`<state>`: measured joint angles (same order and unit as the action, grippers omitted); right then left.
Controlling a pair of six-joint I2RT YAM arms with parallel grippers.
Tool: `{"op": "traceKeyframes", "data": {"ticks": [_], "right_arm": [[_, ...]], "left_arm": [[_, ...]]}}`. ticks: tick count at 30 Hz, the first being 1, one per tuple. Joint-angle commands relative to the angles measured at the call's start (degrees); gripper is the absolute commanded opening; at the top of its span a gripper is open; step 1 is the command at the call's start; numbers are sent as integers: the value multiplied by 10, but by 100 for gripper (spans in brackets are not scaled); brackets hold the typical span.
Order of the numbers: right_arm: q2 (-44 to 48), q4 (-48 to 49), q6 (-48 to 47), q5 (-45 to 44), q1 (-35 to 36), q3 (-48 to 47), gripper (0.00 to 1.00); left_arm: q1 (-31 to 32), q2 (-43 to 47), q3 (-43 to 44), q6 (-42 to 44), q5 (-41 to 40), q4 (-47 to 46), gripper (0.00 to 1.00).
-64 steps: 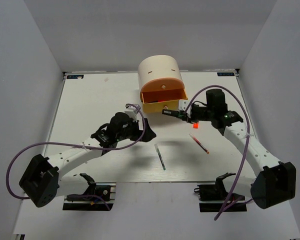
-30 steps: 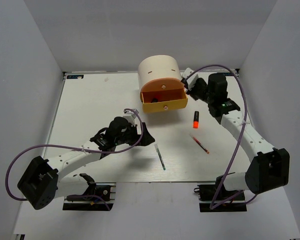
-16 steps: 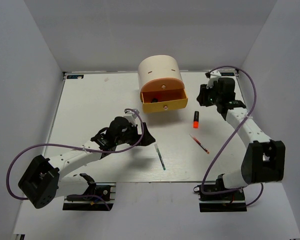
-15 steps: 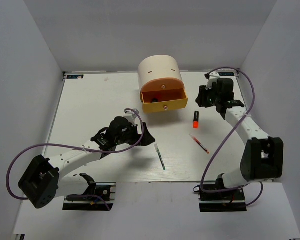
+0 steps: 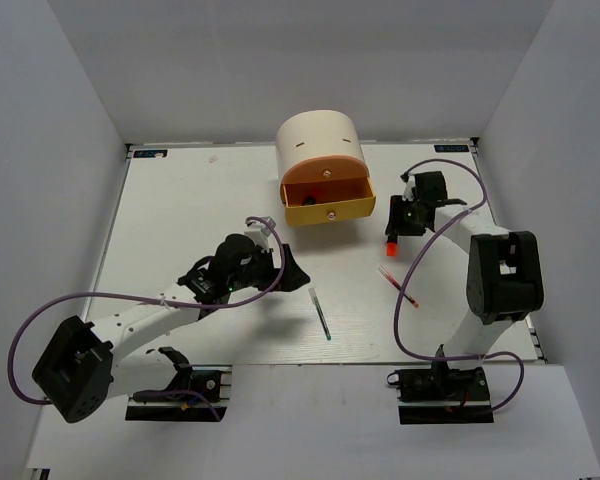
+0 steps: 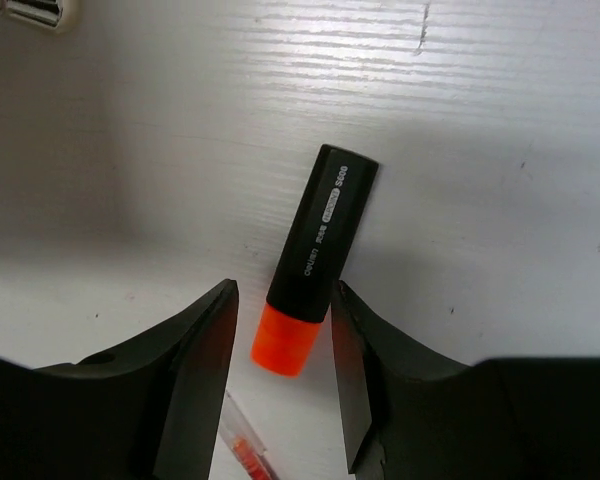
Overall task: Sort the stationery into containers
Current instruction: Pick up the pen from the center of the board, then place the pen in the drawer.
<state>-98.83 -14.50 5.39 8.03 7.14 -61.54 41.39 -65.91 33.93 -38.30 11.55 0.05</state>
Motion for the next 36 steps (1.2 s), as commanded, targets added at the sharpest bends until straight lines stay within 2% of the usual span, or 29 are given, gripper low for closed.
{"op": "traceKeyframes", "data": {"ticks": [1,5,12,16,17,19,20,23,24,28,30,31,36], "right_arm": [[-8,3,7,-34,2,-29,48],[-27,12,-4,-44,2,-31,52],[-43,21,-19,-69,14,-17,52],[-41,20,-29,-72,15,-15,38],[-38,18,-30,-72,15,-16,31],[-30,11,-32,-69,12,-15,28],[-17,8,-31,-69,10,-15,23],[6,14,-23,-54,5,-18,20],[45,24,-21,-46,0,-15,19],[146,116,-49,29,-1,-4,19],[169,136,-93,81,2,5,19],[198,162,-127,115,2,6,17],[226,157,-327,336,5,13,14]], "left_arm": [[2,13,-8,-6,-4,4,100],[2,0,4,-6,-4,9,100],[2,-12,15,0,-4,9,100],[2,-12,15,0,-4,9,100],[2,-12,15,0,-4,9,100],[2,-12,15,0,-4,9,100],[2,-12,15,0,-4,9,100],[2,-12,15,0,-4,9,100],[2,-12,10,0,-4,9,100],[2,-6,-2,0,-4,-1,100],[2,-6,-2,0,1,-12,100],[2,-6,-2,0,1,-12,100],[2,-12,-2,5,8,-17,100]]}}
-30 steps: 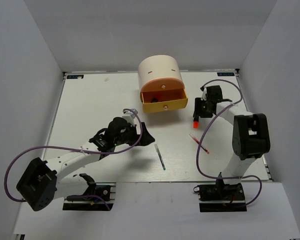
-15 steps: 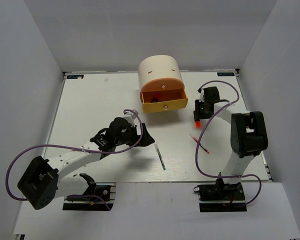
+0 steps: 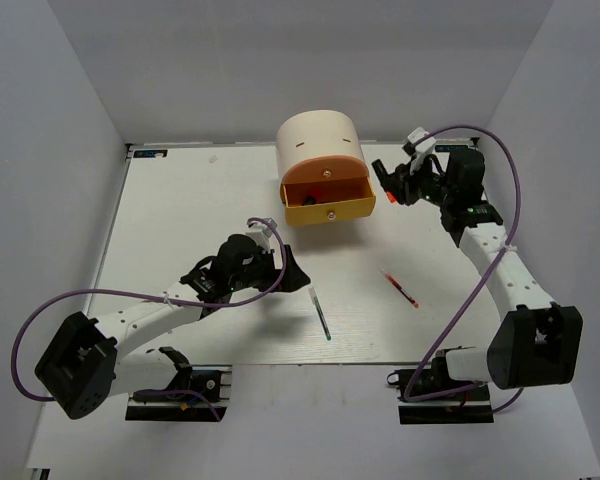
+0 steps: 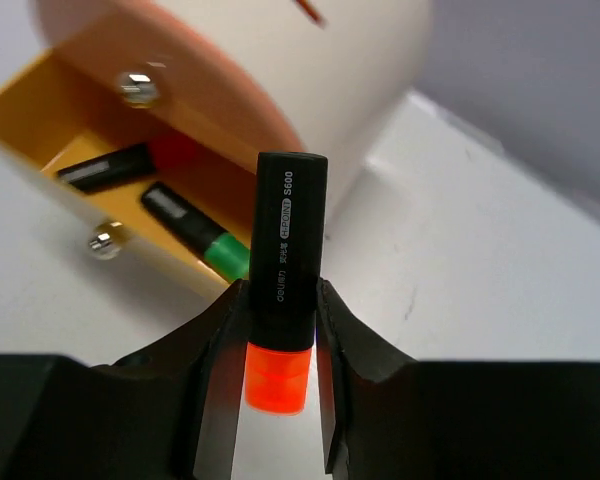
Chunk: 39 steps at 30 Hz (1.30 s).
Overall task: Sort the stationery into containers
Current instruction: Place the pen in the drawer.
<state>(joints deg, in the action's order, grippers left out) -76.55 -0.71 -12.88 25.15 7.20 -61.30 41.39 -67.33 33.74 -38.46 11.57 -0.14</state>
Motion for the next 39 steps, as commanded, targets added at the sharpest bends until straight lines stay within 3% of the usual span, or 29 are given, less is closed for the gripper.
{"op": "traceKeyframes", "data": {"ticks": [1,4,15,19,23,25,27,29,30,33,34,36,39], "right_arm": [[0,8,-167,189,6,11,14],[-7,8,-250,254,18,2,19],[-90,8,-447,262,61,-77,20],[-116,-13,-473,256,73,-95,22],[-127,-16,-492,243,84,-86,40],[-129,-17,-492,242,87,-83,55],[-122,-18,-486,244,88,-80,63],[-111,35,-444,246,87,-67,63],[-106,52,-428,246,88,-63,60],[-84,87,-353,265,85,-48,35],[-82,78,-351,294,84,-56,19],[-79,34,-362,321,84,-69,1],[-85,-32,-395,357,83,-84,0]], "left_arm": [[2,3,-5,7,7,-15,100],[2,8,-5,7,7,-15,100],[2,31,-23,7,2,-15,100],[2,31,-23,7,-3,-15,100],[2,31,-23,7,-3,-10,100],[2,31,-23,7,-3,-10,100],[2,36,-23,7,-3,-10,100],[2,36,-23,7,-3,-10,100],[2,36,-23,7,-3,-10,100],[2,31,-23,7,-3,-10,100],[2,31,-23,7,-3,-10,100],[2,26,-23,7,-3,-10,100],[2,26,-17,7,-3,-10,100]]}}
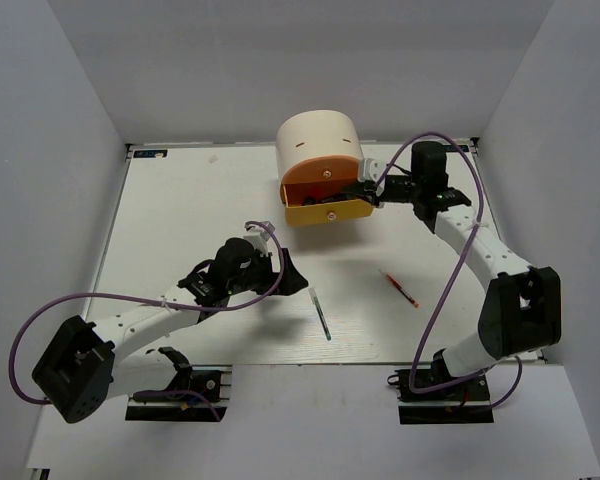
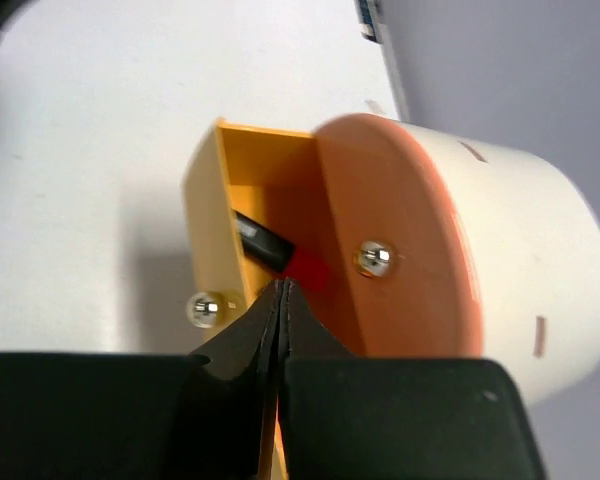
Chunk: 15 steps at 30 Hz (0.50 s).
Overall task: Sort the stationery into containers
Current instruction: Place the pen in the drawer, then close the drawer in the storage box.
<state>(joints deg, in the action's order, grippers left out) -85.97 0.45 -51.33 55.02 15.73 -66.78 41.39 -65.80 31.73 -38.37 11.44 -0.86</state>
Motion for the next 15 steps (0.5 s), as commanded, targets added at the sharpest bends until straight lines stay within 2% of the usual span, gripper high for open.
{"op": "traceKeyframes", "data": {"ticks": [1,7,15], "right_arm": [[5,-93,-24,66,0,-36,0],[-63,-337,-194,55,5,-135,0],[-88,-319,-191,-11,21,-121,0]], "left_arm": [[2,10,3,6,-2,-3,100],[2,10,3,6,-2,-3,100],[2,16,-3,6,-2,-3,100]]}}
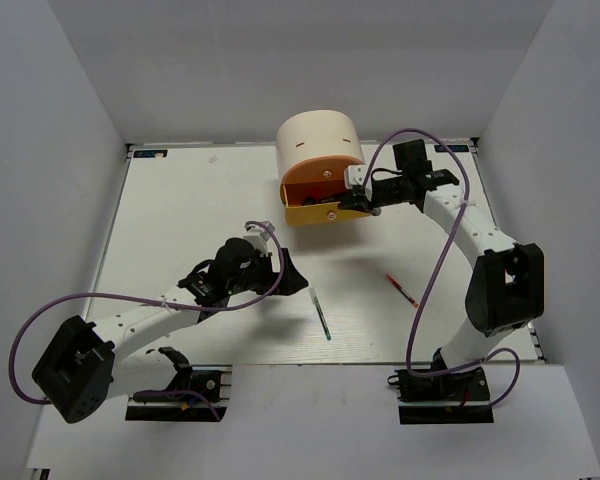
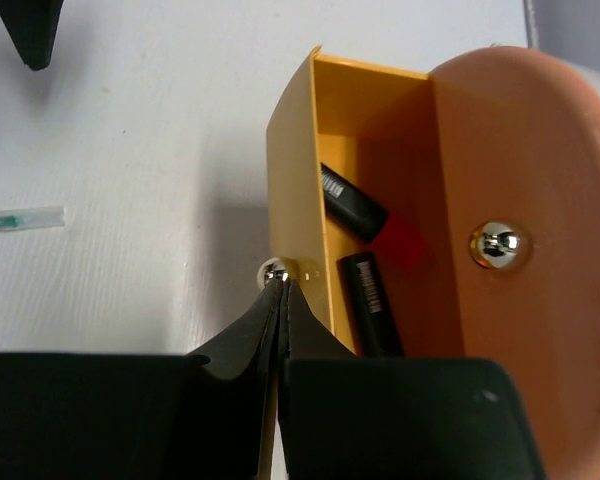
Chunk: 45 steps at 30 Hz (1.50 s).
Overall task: Sort the stationery into containers
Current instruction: Close the drawer in the storage box.
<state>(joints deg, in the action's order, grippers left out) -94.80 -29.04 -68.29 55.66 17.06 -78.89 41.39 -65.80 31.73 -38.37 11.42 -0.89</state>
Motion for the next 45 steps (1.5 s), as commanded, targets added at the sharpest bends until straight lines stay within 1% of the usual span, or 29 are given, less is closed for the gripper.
{"op": "traceKeyframes", "data": {"ticks": [1,5,9,12,14,21,26,32,39,43,44,45], "right_arm": [[0,-29,-24,-18,10,-1,0],[-6,-23,-24,-31,18,5,0],[-10,39,11,-84,30,24,0],[-17,60,39,-130,38,30,0],[-20,93,59,-156,40,39,0],[-25,166,118,-208,49,48,0],[-28,223,143,-243,57,49,0],[-40,258,160,-279,61,45,0],[-53,272,173,-299,66,37,0],[-56,283,182,-318,67,37,6],[-57,282,184,-319,68,39,6],[-57,301,188,-323,68,39,8]], "left_arm": [[2,16,-3,6,-2,-3,100],[2,16,-3,6,-2,-3,100],[2,10,-3,6,-2,-3,100],[2,5,-3,6,-2,-3,100],[2,5,-3,6,-2,-3,100],[2,5,-3,6,-2,3,100],[2,5,-3,6,-7,3,100],[2,5,-3,6,-7,3,100],[2,0,3,6,-7,3,100],[2,0,3,6,-7,3,100],[2,0,3,6,-7,3,100],[2,0,3,6,-7,3,100]]}}
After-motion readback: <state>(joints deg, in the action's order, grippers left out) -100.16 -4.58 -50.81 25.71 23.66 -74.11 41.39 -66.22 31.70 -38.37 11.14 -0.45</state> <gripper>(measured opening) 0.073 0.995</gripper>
